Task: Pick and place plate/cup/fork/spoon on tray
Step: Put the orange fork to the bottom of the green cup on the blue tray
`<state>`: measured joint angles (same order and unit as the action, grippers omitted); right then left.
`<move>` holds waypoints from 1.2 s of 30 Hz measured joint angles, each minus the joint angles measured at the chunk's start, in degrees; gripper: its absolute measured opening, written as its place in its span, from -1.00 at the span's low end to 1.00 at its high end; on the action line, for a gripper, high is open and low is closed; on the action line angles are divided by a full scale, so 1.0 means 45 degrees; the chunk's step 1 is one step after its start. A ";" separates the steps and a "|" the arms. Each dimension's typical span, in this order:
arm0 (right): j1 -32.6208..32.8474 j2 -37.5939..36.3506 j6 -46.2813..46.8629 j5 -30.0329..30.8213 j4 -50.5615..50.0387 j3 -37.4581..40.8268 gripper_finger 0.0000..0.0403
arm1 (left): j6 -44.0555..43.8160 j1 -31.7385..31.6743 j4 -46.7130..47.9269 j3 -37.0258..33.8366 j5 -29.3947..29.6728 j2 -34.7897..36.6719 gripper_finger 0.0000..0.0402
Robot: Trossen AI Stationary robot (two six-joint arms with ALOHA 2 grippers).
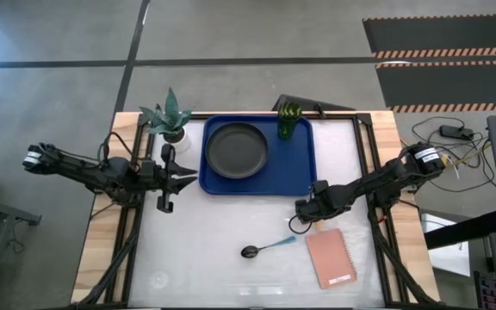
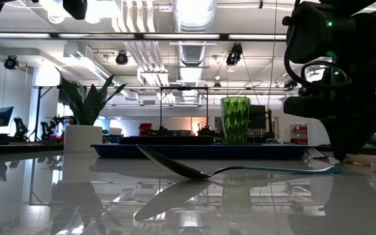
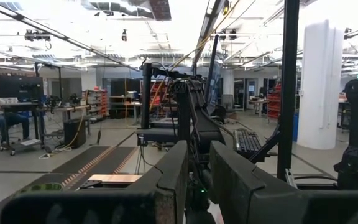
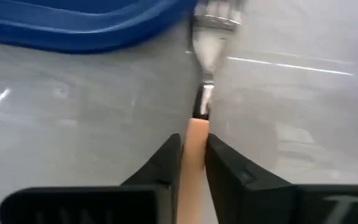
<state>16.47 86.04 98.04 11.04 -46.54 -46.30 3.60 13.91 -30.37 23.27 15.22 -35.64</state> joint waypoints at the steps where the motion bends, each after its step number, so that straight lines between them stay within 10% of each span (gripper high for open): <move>1: 0.0005 0.0000 0.0011 0.0000 -0.0068 0.0004 -0.80 | -0.0008 -0.0003 0.0000 0.0000 0.0000 0.0003 -0.73; 36: 0.0001 -0.3701 0.0542 0.0653 -0.3788 -0.0410 -0.92 | -0.0049 0.0000 0.0005 0.0000 0.0000 0.0010 -0.73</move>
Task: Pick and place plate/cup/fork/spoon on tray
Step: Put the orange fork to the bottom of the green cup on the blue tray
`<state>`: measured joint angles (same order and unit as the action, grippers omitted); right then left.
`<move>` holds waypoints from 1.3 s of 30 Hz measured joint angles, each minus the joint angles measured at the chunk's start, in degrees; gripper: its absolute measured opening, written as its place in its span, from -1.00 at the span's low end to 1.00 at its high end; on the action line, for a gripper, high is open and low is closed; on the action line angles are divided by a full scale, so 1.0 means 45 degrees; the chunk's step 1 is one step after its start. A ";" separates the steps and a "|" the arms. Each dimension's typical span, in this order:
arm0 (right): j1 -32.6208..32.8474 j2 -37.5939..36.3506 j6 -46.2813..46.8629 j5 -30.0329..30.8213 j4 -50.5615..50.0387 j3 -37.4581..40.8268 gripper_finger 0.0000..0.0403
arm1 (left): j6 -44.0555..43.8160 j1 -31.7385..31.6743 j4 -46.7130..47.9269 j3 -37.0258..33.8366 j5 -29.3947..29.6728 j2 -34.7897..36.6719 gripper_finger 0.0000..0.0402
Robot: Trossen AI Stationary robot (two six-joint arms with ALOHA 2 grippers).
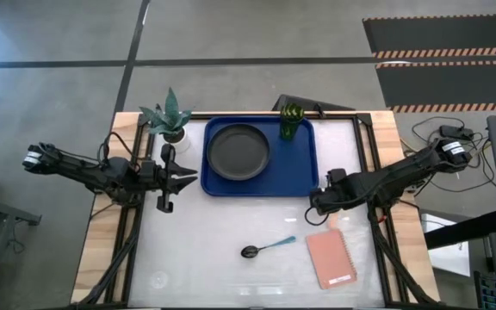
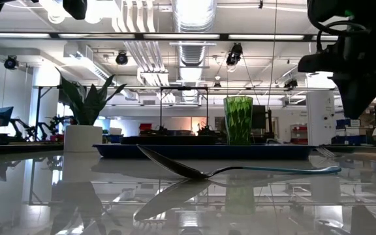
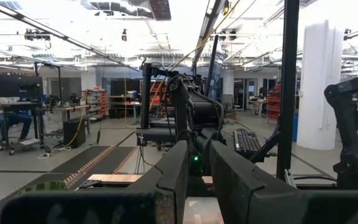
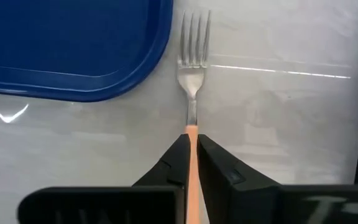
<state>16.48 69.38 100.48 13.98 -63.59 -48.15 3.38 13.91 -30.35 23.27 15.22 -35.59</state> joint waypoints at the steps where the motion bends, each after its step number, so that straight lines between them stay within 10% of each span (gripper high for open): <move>1: 0.0001 0.0000 -0.0003 0.0003 -0.0018 0.0001 -0.94 | 0.0000 0.0000 0.0000 0.0000 0.0000 0.0000 -0.73; 14: 0.0003 0.0653 0.0018 -0.0380 0.0128 0.0242 -0.90 | 0.0000 0.0000 0.0002 0.0000 0.0000 0.0000 -0.73; 28: 0.0003 0.0869 -0.0251 0.1135 0.2467 0.1814 0.00 | 0.0000 -0.0002 0.0015 0.0000 0.0000 -0.0024 -0.73; 39: 0.0033 0.1463 -0.0583 0.1226 0.4012 0.3197 -0.06 | 0.0000 0.0000 0.0085 0.0000 0.0000 -0.0044 -0.73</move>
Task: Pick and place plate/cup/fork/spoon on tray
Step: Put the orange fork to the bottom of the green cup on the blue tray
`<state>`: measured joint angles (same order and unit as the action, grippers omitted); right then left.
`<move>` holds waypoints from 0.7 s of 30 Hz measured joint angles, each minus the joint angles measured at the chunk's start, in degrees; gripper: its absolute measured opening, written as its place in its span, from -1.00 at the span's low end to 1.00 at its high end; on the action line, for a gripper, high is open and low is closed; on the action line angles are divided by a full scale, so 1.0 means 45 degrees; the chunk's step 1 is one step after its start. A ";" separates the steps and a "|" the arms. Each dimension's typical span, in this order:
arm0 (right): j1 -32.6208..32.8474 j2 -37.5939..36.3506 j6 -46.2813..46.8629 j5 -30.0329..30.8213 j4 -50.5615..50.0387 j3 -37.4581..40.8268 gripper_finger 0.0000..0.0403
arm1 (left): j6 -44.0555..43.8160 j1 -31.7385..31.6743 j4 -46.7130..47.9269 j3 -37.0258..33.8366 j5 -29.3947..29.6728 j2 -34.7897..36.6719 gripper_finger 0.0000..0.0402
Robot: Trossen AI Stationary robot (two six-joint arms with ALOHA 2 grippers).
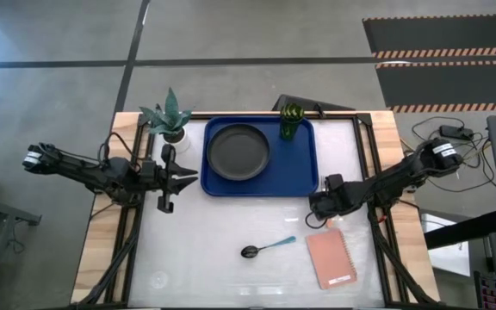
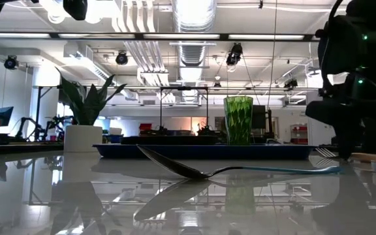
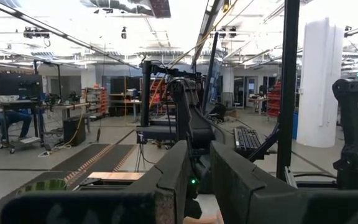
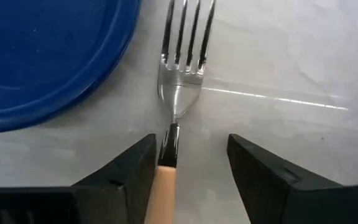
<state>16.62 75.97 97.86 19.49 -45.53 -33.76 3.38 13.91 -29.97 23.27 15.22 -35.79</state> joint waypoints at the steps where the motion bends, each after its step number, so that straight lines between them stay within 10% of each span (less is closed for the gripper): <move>1: 0.0003 0.0094 -0.0068 0.0012 0.0008 0.0003 -0.10 | 0.0000 0.0001 0.0017 0.0000 0.0000 0.0000 -0.73; 12: -0.0010 0.0541 -0.0162 -0.0556 -0.0454 0.0034 -0.89 | 0.0000 -0.0001 0.0013 0.0000 0.0000 -0.0015 -0.73; 21: 0.0012 -0.1075 0.0060 -0.1268 -0.2090 -0.0327 -0.92 | -0.0010 -0.0001 0.0129 0.0000 0.0000 -0.0024 -0.73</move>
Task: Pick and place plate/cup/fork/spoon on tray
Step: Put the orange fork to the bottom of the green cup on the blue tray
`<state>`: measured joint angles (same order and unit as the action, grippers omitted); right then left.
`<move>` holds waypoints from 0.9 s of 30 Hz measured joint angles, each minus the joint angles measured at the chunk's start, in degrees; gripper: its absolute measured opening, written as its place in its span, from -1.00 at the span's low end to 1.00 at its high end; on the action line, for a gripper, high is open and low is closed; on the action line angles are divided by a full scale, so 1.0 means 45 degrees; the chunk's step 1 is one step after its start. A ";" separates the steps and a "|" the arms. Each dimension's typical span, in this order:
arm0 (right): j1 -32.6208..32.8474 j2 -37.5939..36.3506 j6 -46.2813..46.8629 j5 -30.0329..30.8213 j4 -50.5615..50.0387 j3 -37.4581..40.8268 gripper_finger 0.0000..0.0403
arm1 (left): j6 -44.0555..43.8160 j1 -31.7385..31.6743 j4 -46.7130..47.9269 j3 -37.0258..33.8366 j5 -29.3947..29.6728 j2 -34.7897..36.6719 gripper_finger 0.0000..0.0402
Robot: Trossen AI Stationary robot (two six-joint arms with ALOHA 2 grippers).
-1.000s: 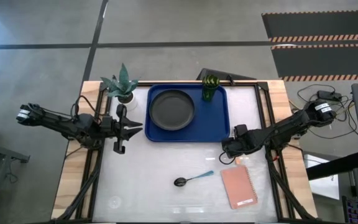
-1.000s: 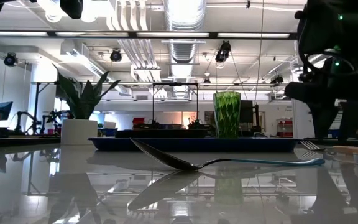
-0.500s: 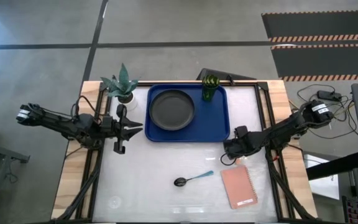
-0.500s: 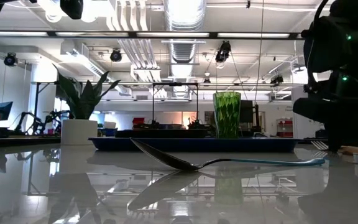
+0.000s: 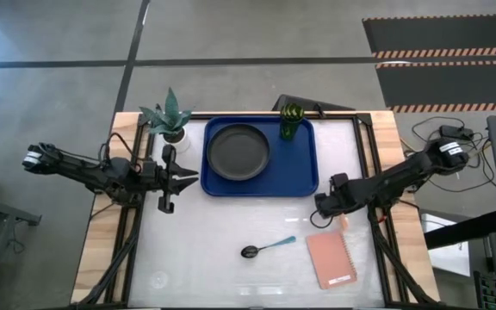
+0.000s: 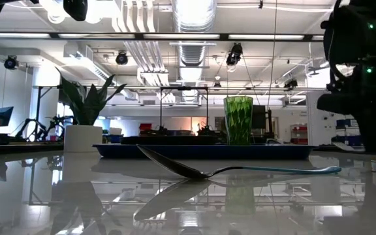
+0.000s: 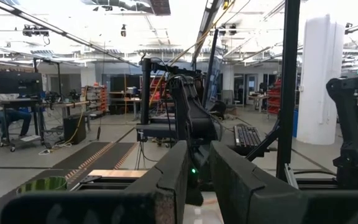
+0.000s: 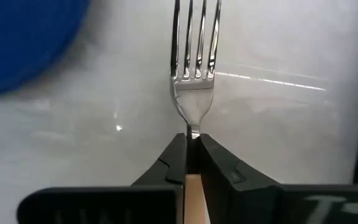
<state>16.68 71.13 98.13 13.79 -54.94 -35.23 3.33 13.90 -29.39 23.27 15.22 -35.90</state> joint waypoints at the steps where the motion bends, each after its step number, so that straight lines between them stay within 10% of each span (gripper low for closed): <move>1: -0.0015 -0.0194 0.0013 0.0109 -0.0333 -0.0097 -0.93 | -0.0004 0.0002 0.0000 0.0000 0.0000 0.0001 -0.73; 14: -0.0240 -0.0470 0.0563 0.1208 -0.2312 -0.2656 -0.93 | -0.0005 0.0002 -0.0019 0.0000 0.0000 0.0015 -0.73; 27: -0.3029 0.3290 -0.3355 0.1286 -0.2186 -0.7035 -0.93 | 0.0000 -0.0003 -0.0027 0.0000 0.0000 0.0049 -0.73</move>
<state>3.04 85.94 83.03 19.57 -64.77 -66.88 3.33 13.89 -29.51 23.27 15.22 -35.68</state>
